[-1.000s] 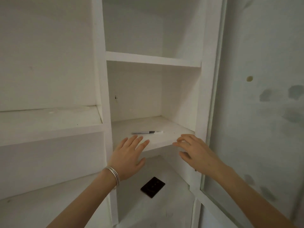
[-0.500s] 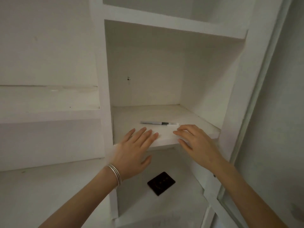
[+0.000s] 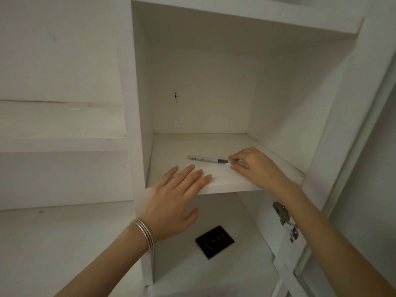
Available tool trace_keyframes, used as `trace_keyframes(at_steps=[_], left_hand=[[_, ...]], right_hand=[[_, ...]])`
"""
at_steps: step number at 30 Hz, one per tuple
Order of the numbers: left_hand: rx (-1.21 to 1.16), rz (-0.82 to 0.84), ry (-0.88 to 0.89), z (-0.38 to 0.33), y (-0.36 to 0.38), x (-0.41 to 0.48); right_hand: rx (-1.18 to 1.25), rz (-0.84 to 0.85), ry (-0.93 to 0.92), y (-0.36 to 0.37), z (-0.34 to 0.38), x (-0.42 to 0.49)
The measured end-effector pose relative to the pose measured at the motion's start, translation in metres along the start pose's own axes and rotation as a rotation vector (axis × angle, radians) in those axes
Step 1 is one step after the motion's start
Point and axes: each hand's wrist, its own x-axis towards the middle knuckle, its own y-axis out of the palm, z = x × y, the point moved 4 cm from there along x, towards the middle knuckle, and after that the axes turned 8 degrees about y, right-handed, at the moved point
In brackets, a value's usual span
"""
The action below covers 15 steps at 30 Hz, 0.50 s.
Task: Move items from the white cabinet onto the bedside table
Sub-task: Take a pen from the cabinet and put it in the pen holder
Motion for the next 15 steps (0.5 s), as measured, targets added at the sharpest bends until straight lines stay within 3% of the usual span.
trace_keyframes(at_steps=[8,15], left_hand=[[-0.052,-0.012,0.002,-0.001,0.002,-0.002],[-0.266,-0.144,0.082,-0.016,-0.010,0.023]], right_hand=[[0.229,-0.195,-0.016,-0.016,0.005,-0.026],[0.215,-0.311,0.151,-0.046,0.003,-0.103]])
